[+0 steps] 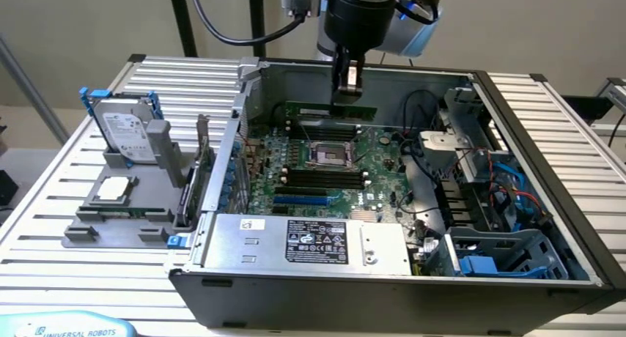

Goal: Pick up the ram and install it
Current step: 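Insert the ram into the slot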

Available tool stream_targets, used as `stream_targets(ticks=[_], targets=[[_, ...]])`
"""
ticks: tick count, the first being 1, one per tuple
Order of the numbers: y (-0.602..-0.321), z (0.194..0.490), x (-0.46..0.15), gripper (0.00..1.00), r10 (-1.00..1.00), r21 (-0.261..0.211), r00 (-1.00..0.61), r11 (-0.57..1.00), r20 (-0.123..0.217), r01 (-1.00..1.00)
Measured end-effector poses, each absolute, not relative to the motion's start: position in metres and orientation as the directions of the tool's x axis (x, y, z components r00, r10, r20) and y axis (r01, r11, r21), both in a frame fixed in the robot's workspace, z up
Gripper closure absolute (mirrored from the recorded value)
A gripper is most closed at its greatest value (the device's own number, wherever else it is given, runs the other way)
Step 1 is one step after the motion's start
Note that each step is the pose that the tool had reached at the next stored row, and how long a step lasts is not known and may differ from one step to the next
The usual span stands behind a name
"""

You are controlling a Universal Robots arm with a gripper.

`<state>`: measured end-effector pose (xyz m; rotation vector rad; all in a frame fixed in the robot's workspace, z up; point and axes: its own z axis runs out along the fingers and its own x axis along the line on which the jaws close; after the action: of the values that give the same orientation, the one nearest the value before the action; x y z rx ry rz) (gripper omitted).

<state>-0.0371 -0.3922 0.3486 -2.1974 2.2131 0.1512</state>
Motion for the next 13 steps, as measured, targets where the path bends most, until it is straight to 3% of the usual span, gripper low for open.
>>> stream_targets(ticks=[13], targets=[[-0.396, 0.325, -0.037, 0.87, -0.995, 0.058, 0.057, -0.062, -0.082, -0.996]])
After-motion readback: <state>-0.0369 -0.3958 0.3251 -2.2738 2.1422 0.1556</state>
